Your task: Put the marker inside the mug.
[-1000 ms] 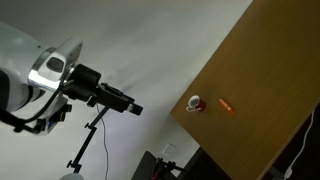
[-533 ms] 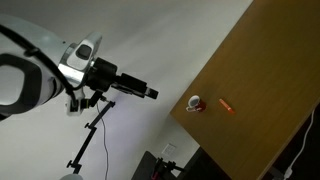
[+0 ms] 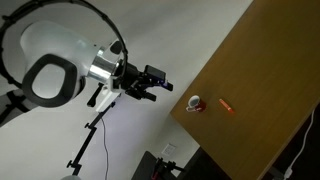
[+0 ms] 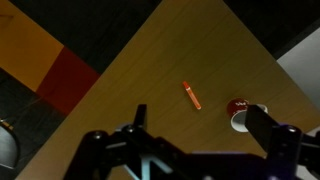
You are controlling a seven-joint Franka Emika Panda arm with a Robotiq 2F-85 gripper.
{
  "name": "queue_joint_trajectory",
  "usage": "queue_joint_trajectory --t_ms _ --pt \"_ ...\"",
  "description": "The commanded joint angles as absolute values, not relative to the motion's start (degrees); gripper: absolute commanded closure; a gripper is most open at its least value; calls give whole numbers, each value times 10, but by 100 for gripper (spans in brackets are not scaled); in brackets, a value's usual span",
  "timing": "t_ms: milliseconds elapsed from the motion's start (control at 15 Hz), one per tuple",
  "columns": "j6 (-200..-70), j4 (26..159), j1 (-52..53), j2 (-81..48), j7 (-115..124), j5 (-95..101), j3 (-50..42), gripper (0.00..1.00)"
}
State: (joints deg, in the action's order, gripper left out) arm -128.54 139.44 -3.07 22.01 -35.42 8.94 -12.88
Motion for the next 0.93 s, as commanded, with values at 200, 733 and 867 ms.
queue_joint_trajectory --t_ms 200,733,867 --pt "-1312 1391 4 156 -578 34 -145 0" --pt "-1304 1394 -13 142 -621 28 -126 0" --pt "-1304 1394 -13 142 -621 28 -126 0"
